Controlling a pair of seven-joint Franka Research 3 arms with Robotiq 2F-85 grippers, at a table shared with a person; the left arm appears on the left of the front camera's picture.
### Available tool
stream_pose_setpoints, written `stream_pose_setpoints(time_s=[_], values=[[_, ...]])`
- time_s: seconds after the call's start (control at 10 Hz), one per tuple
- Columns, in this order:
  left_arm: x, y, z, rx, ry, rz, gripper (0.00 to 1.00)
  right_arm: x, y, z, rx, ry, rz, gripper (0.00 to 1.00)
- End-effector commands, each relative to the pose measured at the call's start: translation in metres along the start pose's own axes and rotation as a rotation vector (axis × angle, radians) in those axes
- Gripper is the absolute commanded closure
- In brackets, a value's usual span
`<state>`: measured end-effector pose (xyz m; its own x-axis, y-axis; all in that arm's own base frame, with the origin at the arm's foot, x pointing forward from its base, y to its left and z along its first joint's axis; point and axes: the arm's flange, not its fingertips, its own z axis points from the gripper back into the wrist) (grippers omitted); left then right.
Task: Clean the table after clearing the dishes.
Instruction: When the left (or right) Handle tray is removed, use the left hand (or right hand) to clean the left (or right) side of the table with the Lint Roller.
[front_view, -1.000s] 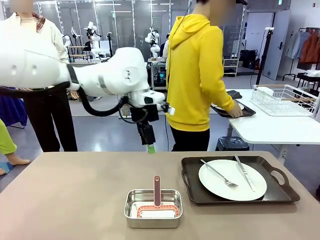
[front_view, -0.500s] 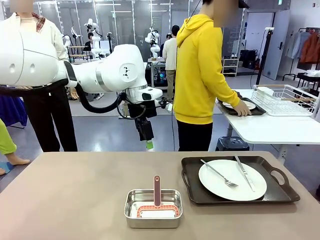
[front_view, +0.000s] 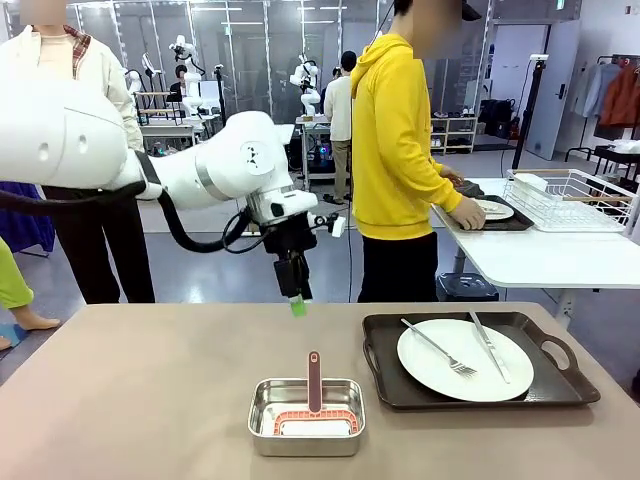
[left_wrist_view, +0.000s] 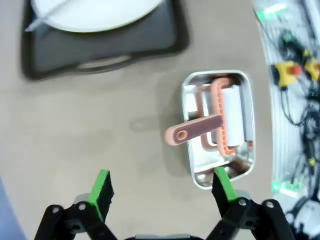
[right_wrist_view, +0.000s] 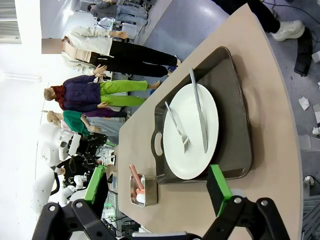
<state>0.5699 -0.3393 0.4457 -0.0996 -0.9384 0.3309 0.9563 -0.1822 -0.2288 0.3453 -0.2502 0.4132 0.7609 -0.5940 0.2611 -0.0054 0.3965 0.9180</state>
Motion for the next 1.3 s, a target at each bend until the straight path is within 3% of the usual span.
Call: stream_pose_setpoints(time_s=[0.0, 0.2, 0.4, 0.8, 1.2], values=[[-0.003, 0.026, -0.004, -0.207, 0.021, 0.01, 0.0, -0.001, 0.002, 0.002, 0.005, 0.008, 0.017, 0.0], [0.002, 0.045, -0.036, -0.375, 0.027, 0.107, 0.0, -0.001, 0.002, 0.002, 0.005, 0.008, 0.017, 0.0], [0.009, 0.049, -0.059, -0.454, -0.005, 0.161, 0.0, -0.001, 0.002, 0.002, 0.005, 0.008, 0.017, 0.0], [0.013, 0.045, -0.093, -0.51, 0.075, 0.249, 0.0, -0.001, 0.002, 0.002, 0.005, 0.008, 0.017, 0.0], [0.016, 0.041, -0.104, -0.553, 0.126, 0.254, 0.0, -0.001, 0.002, 0.002, 0.005, 0.008, 0.017, 0.0]])
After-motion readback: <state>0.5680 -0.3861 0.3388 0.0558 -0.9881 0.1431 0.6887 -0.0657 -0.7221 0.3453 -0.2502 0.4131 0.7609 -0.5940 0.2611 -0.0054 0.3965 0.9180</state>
